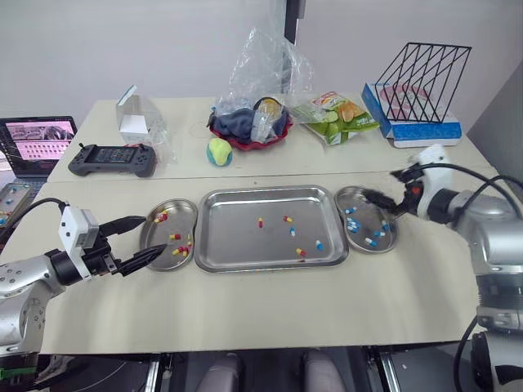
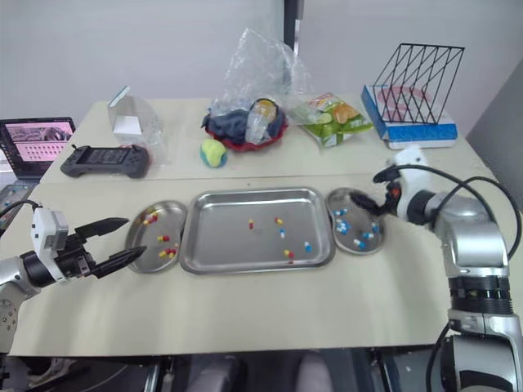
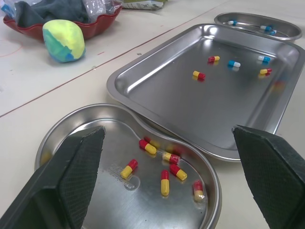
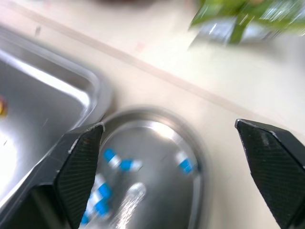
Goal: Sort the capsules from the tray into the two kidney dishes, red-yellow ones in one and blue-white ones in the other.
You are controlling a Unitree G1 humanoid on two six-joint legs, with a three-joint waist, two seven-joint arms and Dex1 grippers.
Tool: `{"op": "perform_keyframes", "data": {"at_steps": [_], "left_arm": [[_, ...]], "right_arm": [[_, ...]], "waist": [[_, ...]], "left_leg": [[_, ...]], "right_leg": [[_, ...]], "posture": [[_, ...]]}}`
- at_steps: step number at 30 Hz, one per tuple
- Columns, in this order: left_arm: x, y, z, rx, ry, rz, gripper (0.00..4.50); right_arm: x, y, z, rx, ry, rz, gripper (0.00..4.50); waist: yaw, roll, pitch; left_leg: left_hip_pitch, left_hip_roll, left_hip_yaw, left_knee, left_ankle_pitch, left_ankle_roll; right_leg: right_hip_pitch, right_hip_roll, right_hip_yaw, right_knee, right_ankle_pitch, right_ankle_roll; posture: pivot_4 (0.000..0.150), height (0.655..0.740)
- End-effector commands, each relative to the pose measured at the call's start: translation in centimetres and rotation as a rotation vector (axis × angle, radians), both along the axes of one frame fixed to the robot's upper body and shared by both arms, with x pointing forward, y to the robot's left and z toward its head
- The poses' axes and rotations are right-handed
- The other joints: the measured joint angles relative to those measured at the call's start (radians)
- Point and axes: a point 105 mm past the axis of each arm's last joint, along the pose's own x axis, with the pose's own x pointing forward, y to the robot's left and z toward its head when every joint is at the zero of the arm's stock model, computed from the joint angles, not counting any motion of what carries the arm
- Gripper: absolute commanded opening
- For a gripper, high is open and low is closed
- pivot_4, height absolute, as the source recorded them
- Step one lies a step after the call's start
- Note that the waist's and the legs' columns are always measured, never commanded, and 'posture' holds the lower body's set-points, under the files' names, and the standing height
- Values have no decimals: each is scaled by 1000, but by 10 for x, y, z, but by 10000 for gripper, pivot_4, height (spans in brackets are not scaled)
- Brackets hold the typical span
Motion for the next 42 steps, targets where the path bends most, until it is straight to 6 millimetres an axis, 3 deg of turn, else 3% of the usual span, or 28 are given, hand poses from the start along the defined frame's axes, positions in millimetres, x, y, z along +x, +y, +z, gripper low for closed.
{"op": "perform_keyframes", "data": {"at_steps": [1,4,11,18,27,39,42], "left_arm": [[-1,8,7,10,-48,34,45000],[-2,13,5,5,-50,56,45000],[-3,18,2,-11,-55,90,45000],[-3,18,0,-22,-66,111,45000],[-2,20,0,-17,-69,122,45000],[0,25,5,-40,-76,137,45000],[4,25,15,-66,-91,129,45000]], "right_arm": [[-3,-40,21,17,-148,-107,44675],[-9,-74,15,50,-201,-199,44675],[-20,-109,-3,118,-238,-314,44675],[-23,-100,-27,132,-196,-280,44675],[-25,-102,-32,170,-135,-271,44675],[-32,-99,-41,82,-108,-208,44675],[-50,-67,-43,99,-43,39,44675]], "waist": [[1,0,0],[3,0,0],[-10,0,0],[-6,0,0],[-4,0,0],[-4,0,0],[2,0,0]], "left_leg": [[0,0,0,0,0,0],[0,0,0,0,0,0],[2,0,2,0,0,0],[2,0,3,0,0,1],[3,0,3,0,0,1],[3,0,4,0,0,1],[3,0,4,0,-1,1]], "right_leg": [[0,0,0,0,0,0],[0,0,0,0,0,0],[1,0,1,1,0,0],[1,0,2,1,0,0],[1,0,3,0,0,0],[1,0,3,1,0,0],[2,0,2,0,0,0]], "posture": [[1500,7400],[1500,7400],[1500,7400],[1500,7400],[1500,7400],[1500,7400],[1500,7400]]}}
